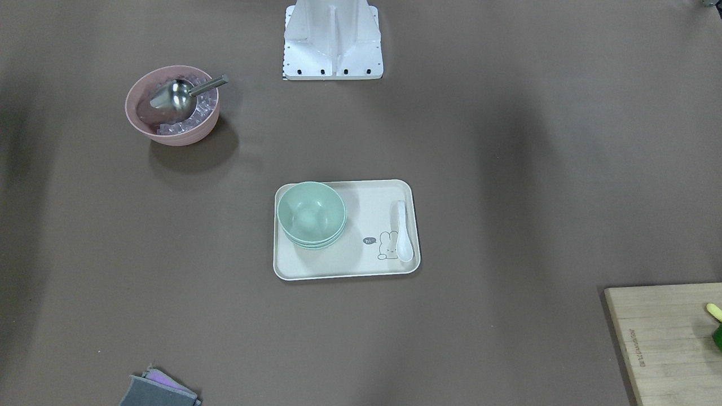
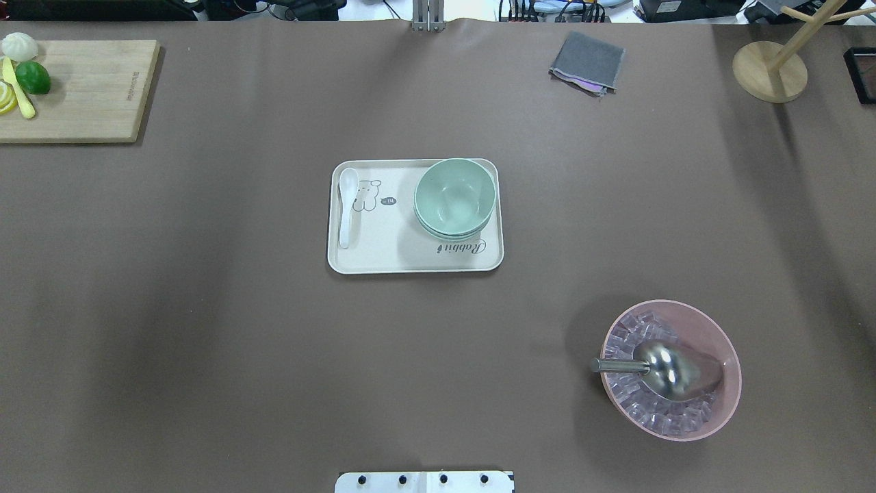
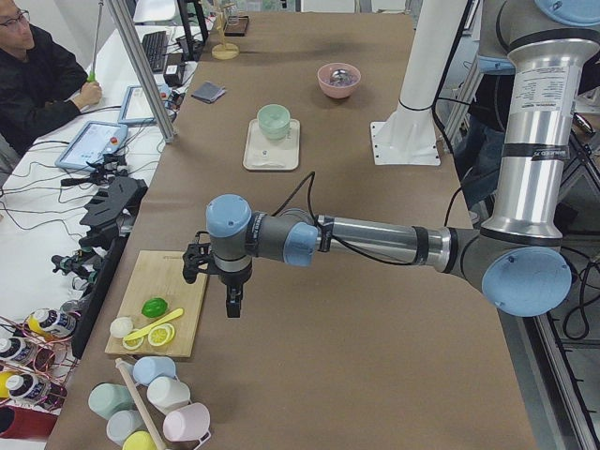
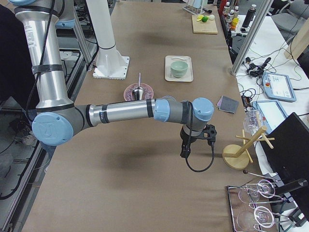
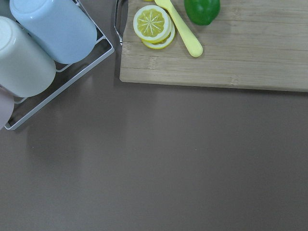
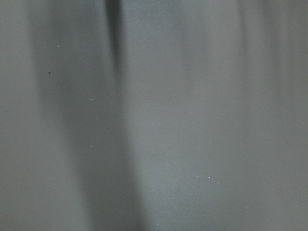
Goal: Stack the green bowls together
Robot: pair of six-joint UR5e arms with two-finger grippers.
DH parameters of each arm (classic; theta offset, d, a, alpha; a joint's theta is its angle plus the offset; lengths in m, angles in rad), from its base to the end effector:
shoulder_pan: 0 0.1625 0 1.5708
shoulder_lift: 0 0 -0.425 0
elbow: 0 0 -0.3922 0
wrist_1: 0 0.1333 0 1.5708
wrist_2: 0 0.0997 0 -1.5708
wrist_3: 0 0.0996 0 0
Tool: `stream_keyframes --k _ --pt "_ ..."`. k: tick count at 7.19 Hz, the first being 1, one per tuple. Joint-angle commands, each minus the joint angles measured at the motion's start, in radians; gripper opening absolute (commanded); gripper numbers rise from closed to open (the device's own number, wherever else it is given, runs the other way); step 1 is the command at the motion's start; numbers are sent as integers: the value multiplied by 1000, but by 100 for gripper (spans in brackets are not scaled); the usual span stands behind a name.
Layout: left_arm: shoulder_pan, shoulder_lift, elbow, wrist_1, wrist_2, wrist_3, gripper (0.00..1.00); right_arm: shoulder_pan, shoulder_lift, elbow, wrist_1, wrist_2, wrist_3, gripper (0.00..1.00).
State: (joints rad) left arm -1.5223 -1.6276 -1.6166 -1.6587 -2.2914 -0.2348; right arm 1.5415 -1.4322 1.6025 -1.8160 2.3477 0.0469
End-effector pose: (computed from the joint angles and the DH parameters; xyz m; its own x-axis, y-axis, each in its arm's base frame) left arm -0.0420 -0.5290 0.6012 0.7351 -0.0714 -0.6742 0.1269 0.9914 0.0334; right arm 0.0476 -0.5410 0.5952 0.7149 0.0782 0.6948 -0.0043 0.9942 -0.1075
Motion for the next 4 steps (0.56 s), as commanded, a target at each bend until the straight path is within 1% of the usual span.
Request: stream_keyframes --k 1,4 --pt "2 0 1 0 1 0 98 0 -2 1 0 2 -2 100" --pt "2 0 4 0 0 0 98 0 -5 2 0 1 -4 100"
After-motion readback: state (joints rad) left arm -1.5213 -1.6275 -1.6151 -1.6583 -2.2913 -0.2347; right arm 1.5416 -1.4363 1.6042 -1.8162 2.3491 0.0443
